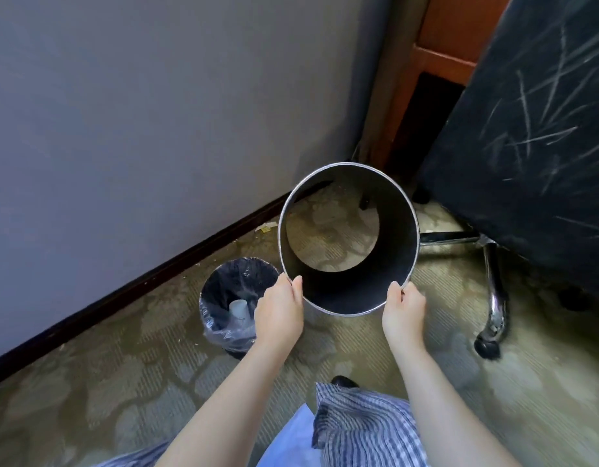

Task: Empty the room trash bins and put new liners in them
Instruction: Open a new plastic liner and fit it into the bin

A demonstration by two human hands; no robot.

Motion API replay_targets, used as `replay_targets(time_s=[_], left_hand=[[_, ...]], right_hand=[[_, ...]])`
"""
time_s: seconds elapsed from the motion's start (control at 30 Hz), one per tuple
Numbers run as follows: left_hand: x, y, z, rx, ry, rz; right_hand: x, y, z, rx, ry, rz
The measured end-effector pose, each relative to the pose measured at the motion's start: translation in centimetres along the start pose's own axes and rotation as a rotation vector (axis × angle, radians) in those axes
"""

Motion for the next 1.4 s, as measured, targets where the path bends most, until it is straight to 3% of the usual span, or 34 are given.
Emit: replay_targets(time_s=[0.23,0.9,1.0,1.2,1.4], left_hand=[[-1.0,-6.7,-5.6,0.087,-0.422,0.071],[5.4,-17.8,-13.5,0.440,-0.605,-0.018],[6.1,-18.1,-13.8,0.474,-0.623,-0.039],[6.7,-17.1,-13.1,0.571,-0.623,-0.123],[9.4,-14.7,-8.6,0.513,-0.600,-0.078]], right_hand=[[-4.1,-7.8,-1.4,-0.077,0.027,-0.090],[-17.2,-17.6,-11.6,-0.065,0.006,-0.425],[-20.2,-18.2,-13.0,-0.009,-0.028,-0.501],[-16.3,-16.8,-12.4,0.185,-0.174,-0.633],[-15.4,-15.1,-13.4,0.440,0.335,-0.481]])
Point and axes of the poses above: each hand's wrist, its own y-axis away from the middle knuckle, its own z-axis out of the back of the hand, x = y × z, the point moved 3 cm from there along -y, towards the middle knuckle, and after that the axes turned 12 degrees about x, right-handed, at the moved point
